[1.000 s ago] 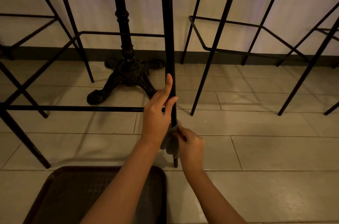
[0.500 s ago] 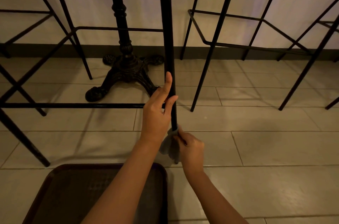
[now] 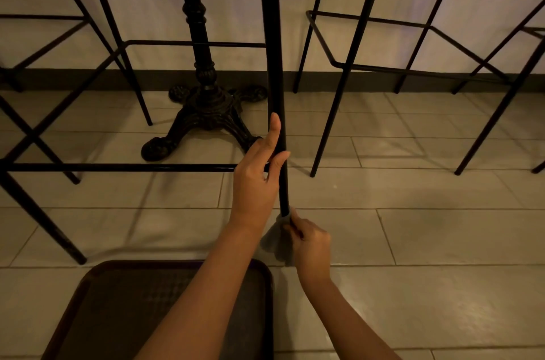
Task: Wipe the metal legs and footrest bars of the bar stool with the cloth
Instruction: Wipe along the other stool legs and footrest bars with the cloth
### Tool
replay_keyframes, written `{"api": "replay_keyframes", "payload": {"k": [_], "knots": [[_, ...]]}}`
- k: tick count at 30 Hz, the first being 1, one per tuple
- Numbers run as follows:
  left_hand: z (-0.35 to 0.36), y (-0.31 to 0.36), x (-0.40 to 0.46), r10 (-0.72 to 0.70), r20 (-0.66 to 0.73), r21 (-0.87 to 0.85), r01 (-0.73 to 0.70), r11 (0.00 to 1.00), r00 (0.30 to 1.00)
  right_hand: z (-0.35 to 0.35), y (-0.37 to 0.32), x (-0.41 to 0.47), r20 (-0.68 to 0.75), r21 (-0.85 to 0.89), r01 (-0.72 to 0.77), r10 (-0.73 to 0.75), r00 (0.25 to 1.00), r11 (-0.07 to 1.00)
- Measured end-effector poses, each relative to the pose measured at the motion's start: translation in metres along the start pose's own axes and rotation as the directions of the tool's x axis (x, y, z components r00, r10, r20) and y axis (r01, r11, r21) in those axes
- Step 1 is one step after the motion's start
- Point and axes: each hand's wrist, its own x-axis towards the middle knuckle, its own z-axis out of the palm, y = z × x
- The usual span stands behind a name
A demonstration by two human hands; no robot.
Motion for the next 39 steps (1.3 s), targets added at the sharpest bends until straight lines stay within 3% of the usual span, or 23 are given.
{"api": "replay_keyframes", "payload": {"k": [4, 14, 21, 33, 39], "knots": [[0.0, 0.002, 0.0, -0.005, -0.007, -0.008, 0.005, 1.0, 1.0, -0.001, -0.003, 0.001, -0.039, -0.004, 0.023, -0.023, 0.999, 1.0], [0.001, 0.0, -0.001, 0.005, -0.014, -0.016, -0.005, 1.0, 1.0, 0.004, 0.007, -0.005, 0.048, -0.004, -0.057, 0.057, 0.997, 0.998], [0.0, 0.002, 0.0, 0.0, -0.017, -0.034, 0.0, 0.999, 1.0, 0.002, -0.005, 0.001, -0.037, 0.011, -0.023, 0.024, 0.999, 1.0], [-0.001, -0.003, -0.001, 0.011, 0.018, -0.005, -0.011, 1.0, 1.0, 0.011, 0.007, -0.011, 0.036, 0.032, -0.209, 0.208, 0.977, 0.977], [-0.002, 0.0, -0.001, -0.011, 0.024, -0.037, 0.012, 0.999, 1.0, 0.011, 0.002, -0.014, 0.077, 0.058, -0.391, 0.387, 0.919, 0.918]]}}
